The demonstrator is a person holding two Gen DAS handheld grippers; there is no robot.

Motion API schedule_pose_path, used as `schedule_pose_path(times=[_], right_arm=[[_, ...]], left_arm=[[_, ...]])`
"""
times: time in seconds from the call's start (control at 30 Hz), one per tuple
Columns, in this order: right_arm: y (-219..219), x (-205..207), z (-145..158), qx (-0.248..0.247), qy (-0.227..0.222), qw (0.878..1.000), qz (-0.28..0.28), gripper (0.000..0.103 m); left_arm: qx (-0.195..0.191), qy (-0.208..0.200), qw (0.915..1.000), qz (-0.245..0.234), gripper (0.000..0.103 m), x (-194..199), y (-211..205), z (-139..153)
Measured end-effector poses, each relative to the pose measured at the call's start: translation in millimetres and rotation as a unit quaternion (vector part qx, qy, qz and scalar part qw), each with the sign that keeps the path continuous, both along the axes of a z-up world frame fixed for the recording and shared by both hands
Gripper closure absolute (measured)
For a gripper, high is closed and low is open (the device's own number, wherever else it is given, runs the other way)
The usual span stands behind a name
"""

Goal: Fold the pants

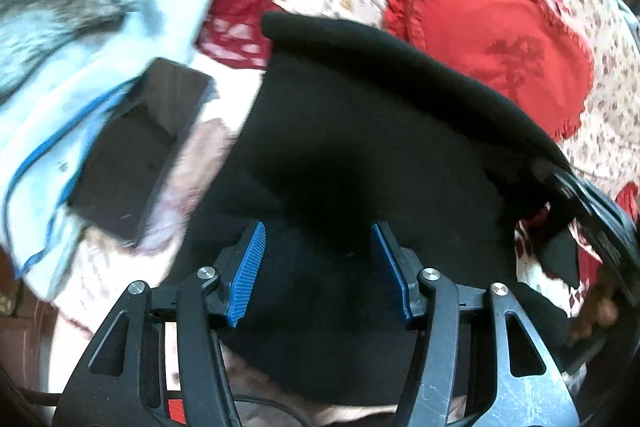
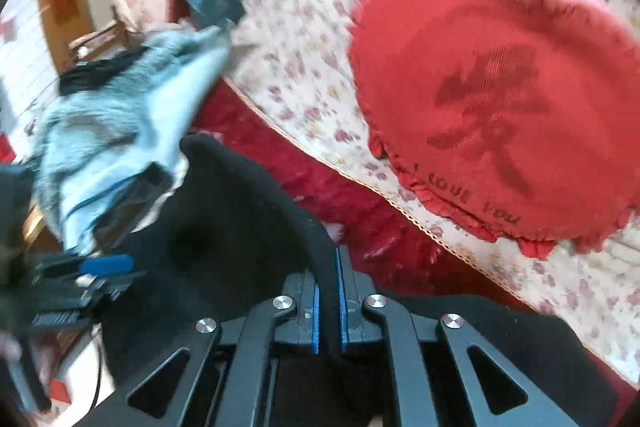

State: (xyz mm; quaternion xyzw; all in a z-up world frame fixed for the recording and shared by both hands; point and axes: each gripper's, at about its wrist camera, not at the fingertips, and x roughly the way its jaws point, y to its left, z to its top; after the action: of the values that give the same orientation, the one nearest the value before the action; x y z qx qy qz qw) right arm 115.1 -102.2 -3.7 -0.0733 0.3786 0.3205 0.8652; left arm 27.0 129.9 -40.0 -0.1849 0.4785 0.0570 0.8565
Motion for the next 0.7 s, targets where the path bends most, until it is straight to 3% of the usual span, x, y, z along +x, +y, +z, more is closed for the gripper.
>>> schedule_pose_path(times=[0.13, 0.3, 0.47, 0.7], right_arm=[[-9.9, -53.3, 14.0, 0.025, 0.012, 0.999, 0.024, 0.097], [-1.0, -105.7, -9.9, 0.007, 0.055, 0.997, 0.056, 0.097], [1.9, -111.5, -44.9, 0.005, 0.101, 0.994, 0.043, 0.097], [-5.8, -110.0, -32.3, 0.021, 0.095, 0.995, 0.036, 0.097]], left_arm=[[-0.018, -0.017, 0.9991, 0.035, 0.048, -30.3, 24.8, 10.7], [-0.033, -0.019, 0.9978, 0.055, 0.048, -54.4, 40.7, 10.3], [-0.057, -0.002, 0.9971, 0.05, 0.048, -57.6, 34.4, -4.6], [-0.065, -0.006, 0.9977, 0.02, 0.048, -57.0, 10.0, -6.2]])
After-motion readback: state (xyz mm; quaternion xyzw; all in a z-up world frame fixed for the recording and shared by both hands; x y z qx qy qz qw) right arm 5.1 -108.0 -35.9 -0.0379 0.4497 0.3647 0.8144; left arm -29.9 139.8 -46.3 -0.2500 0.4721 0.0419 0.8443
